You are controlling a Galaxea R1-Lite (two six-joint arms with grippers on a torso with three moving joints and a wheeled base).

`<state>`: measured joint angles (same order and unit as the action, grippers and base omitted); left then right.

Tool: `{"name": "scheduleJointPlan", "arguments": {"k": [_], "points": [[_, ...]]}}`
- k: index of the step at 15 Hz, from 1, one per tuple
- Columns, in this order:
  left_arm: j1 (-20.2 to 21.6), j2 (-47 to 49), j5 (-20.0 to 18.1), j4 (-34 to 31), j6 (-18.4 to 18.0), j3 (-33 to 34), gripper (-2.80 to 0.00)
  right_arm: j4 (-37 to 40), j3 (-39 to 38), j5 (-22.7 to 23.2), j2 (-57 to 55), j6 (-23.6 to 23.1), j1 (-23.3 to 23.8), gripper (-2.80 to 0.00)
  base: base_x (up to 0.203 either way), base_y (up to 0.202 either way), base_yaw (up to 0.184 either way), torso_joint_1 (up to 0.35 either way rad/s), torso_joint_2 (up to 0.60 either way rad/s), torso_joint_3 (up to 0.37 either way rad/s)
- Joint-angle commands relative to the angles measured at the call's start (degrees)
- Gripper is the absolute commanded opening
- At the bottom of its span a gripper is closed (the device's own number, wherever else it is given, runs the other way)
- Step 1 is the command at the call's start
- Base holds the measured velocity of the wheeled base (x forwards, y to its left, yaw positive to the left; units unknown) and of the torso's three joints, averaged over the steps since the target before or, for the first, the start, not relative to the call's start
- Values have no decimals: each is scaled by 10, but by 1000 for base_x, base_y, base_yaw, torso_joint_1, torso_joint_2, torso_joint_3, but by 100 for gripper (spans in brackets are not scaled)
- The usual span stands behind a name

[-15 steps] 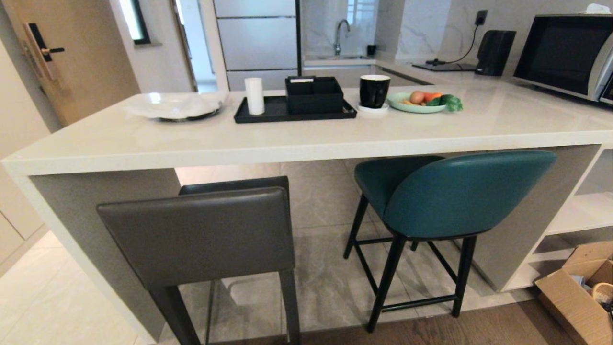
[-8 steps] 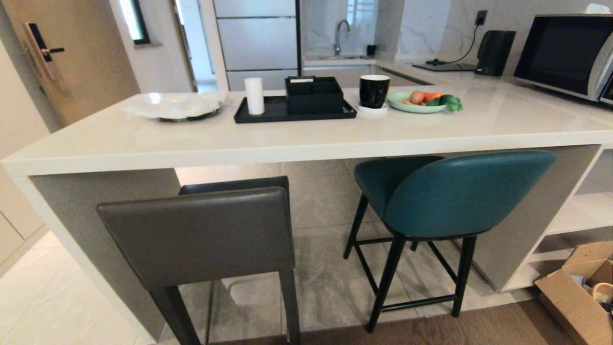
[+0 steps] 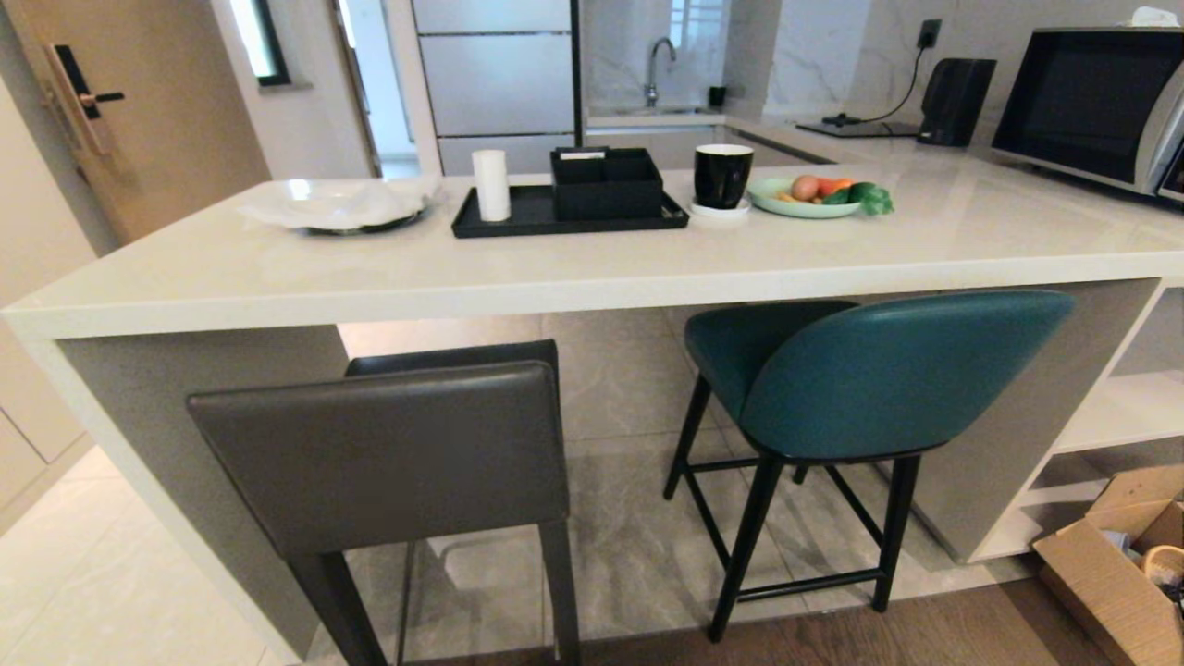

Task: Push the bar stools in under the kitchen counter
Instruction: Pull the gray chair out from under the dining table

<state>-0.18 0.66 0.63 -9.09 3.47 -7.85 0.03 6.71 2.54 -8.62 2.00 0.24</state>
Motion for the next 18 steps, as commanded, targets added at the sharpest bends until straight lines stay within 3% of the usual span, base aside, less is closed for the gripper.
{"name": "scheduleJointPlan", "arguments": {"k": [1,18], "points": [[0,-6,1,-1,0,5,-280,0,-3,0,7,0,0,-280,0,0,0,0,0,0],[0,-6,-11,-2,0,10,-280,1,-21,2,23,-1,0,-280,0,0,0,0,0,0]]}}
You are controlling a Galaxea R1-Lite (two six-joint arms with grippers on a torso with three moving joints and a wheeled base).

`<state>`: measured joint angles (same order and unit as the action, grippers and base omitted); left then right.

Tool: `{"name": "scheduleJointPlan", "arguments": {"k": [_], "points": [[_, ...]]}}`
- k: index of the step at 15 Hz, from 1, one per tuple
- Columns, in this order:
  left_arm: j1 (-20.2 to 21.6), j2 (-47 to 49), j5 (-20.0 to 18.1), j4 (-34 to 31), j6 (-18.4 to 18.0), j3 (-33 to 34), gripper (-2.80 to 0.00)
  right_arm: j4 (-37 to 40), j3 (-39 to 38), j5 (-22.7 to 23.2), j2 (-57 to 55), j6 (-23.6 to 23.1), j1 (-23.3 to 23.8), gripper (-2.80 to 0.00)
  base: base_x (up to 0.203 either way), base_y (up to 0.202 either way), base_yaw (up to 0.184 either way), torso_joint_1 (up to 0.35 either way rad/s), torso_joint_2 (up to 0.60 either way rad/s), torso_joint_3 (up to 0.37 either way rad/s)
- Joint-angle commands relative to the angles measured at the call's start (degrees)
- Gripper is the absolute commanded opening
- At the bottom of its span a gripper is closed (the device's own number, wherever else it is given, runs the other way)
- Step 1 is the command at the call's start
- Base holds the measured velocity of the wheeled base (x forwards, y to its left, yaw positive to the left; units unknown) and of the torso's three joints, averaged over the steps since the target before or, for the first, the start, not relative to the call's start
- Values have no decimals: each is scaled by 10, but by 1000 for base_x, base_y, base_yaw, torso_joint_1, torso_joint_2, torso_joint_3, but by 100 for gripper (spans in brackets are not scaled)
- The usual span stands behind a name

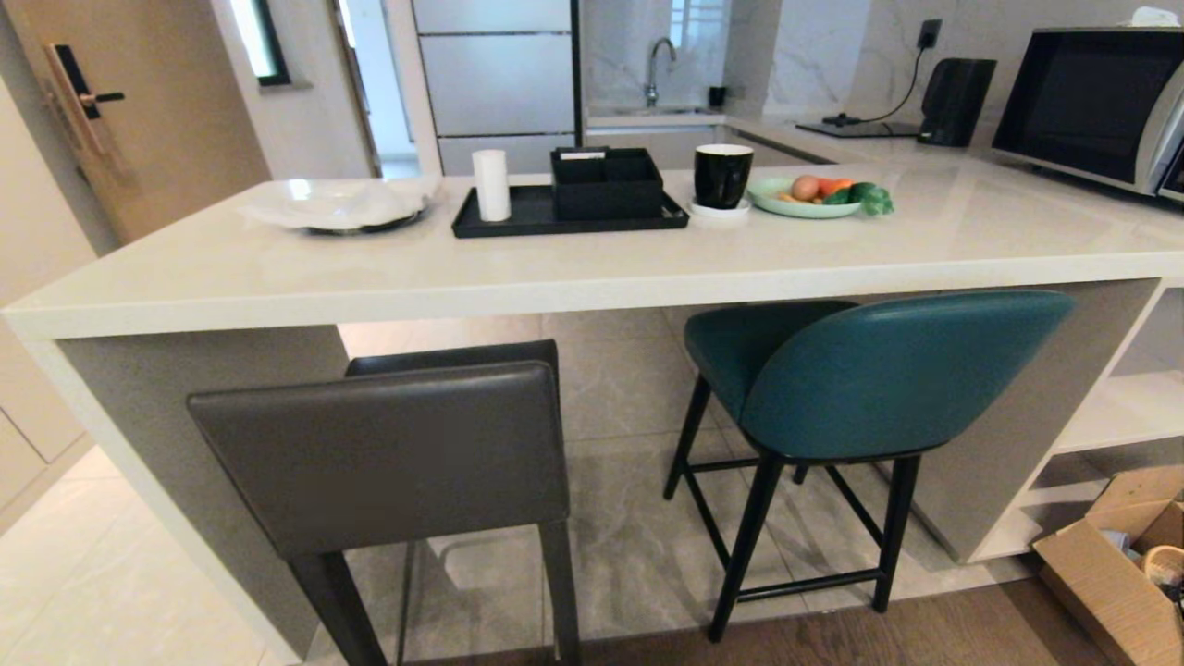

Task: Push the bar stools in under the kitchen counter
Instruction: Pull the gray chair out from under the dining table

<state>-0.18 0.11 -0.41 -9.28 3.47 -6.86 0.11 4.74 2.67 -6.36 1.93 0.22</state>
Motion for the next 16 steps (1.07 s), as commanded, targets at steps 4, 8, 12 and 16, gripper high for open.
{"name": "scheduleJointPlan", "arguments": {"k": [4,8,12,16], "points": [[0,0,0,0,0,1,-280,0,-8,1,3,0,0,-280,0,0,0,0,0,0],[0,0,0,0,0,1,-280,0,-10,1,4,0,0,-280,0,0,0,0,0,0],[0,0,-5,0,0,1,-280,2,-13,24,47,0,0,-280,0,0,0,0,0,0],[0,0,-6,0,0,2,-280,27,-18,14,64,9,0,-280,0,0,0,0,0,0]]}}
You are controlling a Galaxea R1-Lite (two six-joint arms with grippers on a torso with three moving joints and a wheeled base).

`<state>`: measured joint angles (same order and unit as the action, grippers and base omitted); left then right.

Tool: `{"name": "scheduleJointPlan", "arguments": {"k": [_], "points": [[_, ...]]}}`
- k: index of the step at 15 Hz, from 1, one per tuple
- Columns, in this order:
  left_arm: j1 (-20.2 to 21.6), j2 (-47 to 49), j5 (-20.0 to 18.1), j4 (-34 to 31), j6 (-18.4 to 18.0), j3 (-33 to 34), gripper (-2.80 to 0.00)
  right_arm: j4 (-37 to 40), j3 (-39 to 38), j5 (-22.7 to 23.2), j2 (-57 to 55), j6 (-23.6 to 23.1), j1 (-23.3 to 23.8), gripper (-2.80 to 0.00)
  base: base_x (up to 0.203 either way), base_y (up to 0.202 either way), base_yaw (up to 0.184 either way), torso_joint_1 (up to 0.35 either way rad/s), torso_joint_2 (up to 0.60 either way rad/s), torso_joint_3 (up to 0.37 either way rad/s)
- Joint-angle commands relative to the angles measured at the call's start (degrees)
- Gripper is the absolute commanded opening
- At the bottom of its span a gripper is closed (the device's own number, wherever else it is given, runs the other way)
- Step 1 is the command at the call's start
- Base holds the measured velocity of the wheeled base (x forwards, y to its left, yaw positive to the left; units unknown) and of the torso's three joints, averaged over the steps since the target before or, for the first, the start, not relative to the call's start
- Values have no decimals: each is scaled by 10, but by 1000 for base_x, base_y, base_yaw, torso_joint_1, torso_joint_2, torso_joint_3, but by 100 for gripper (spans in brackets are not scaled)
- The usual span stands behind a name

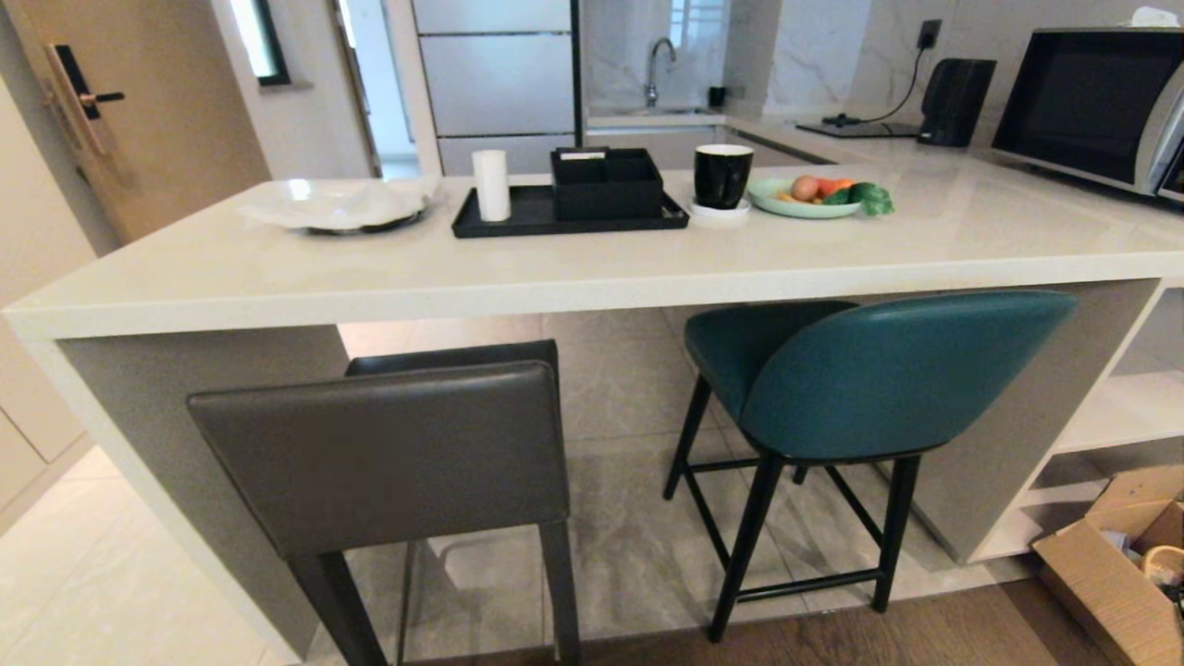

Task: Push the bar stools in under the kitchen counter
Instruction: Pull the gray chair out from under the dining table

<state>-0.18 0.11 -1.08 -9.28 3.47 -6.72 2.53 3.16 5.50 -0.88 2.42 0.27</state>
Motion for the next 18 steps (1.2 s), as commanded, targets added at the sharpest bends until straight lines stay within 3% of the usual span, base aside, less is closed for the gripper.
{"name": "scheduleJointPlan", "arguments": {"k": [1,2,4,6,12,18], "points": [[0,0,0,0,0,0,-280,21,1,-23,10,19,-1,-280,0,0,0,0,0,0],[0,0,-1,0,-2,0,-280,26,3,-21,10,14,0,-280,0,0,0,0,0,0],[0,0,-28,3,-36,2,-280,26,6,-11,10,-51,0,-280,0,0,0,0,0,0],[0,0,-60,5,-43,5,-280,26,6,-19,10,-57,0,-280,0,0,0,0,0,0],[0,0,-28,5,-40,11,-280,16,-14,-53,10,-61,0,-280,0,0,0,0,0,0],[0,0,-28,5,-40,14,-280,-16,-25,-56,10,-63,0,-280,0,0,0,0,0,0]]}}
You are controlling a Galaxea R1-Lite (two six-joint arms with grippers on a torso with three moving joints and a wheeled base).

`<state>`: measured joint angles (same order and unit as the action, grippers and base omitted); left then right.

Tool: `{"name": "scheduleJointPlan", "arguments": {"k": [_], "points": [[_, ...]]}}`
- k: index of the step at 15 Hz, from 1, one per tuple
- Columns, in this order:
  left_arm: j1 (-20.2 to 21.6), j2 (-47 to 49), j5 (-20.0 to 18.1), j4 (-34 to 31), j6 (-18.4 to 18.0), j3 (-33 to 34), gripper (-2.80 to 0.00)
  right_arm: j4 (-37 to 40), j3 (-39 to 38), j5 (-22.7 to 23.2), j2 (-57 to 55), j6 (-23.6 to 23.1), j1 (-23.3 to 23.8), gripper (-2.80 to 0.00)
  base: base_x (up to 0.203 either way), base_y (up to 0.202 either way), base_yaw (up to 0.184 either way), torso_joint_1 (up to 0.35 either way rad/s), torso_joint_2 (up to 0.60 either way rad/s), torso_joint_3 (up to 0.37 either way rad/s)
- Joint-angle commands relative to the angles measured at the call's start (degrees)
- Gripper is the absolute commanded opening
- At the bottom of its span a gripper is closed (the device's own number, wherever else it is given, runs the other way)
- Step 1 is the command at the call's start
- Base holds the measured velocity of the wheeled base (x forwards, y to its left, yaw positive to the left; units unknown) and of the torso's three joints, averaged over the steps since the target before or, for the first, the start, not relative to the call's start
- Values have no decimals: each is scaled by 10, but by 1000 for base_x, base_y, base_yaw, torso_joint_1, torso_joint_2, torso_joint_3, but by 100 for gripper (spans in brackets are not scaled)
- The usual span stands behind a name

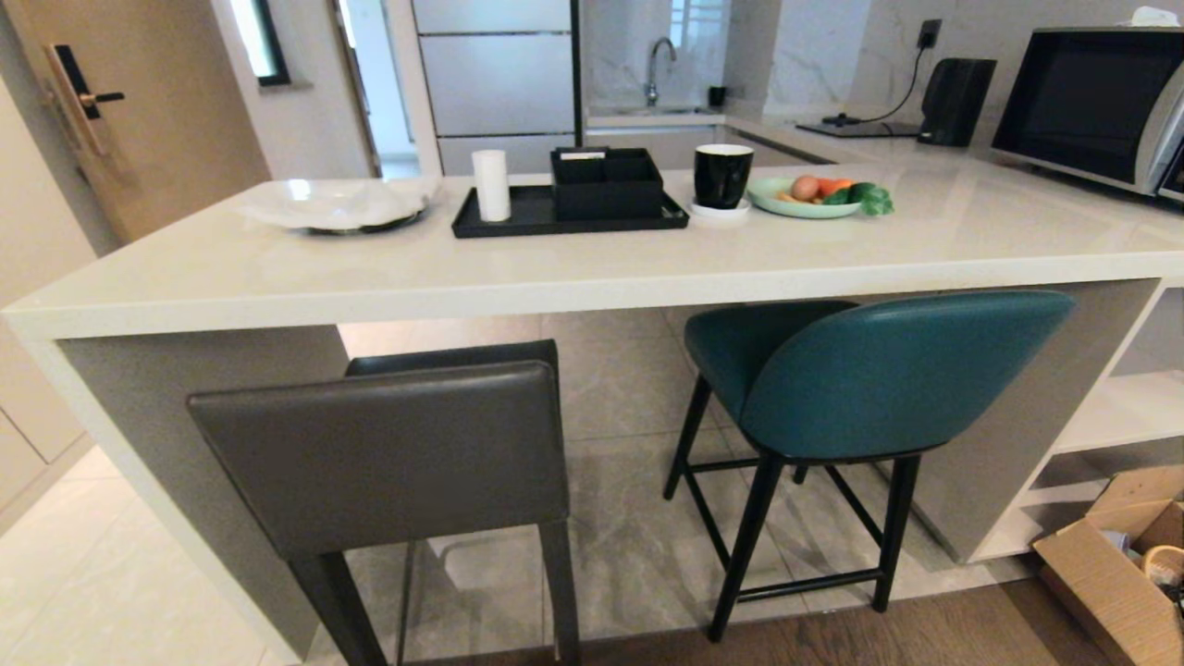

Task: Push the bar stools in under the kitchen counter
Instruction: Pull the gray chair out from under the dining table

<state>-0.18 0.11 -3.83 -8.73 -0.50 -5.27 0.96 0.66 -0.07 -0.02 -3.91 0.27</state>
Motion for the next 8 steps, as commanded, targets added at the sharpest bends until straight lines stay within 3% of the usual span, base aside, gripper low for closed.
{"name": "scheduleJointPlan", "arguments": {"k": [1,8], "points": [[0,0,0,-1,0,0,-280,0,0,-1,1,0,0,-280,0,0,0,0,0,0],[0,0,0,-1,4,0,-280,0,0,-1,1,3,0,-280,0,0,0,0,0,0]]}}
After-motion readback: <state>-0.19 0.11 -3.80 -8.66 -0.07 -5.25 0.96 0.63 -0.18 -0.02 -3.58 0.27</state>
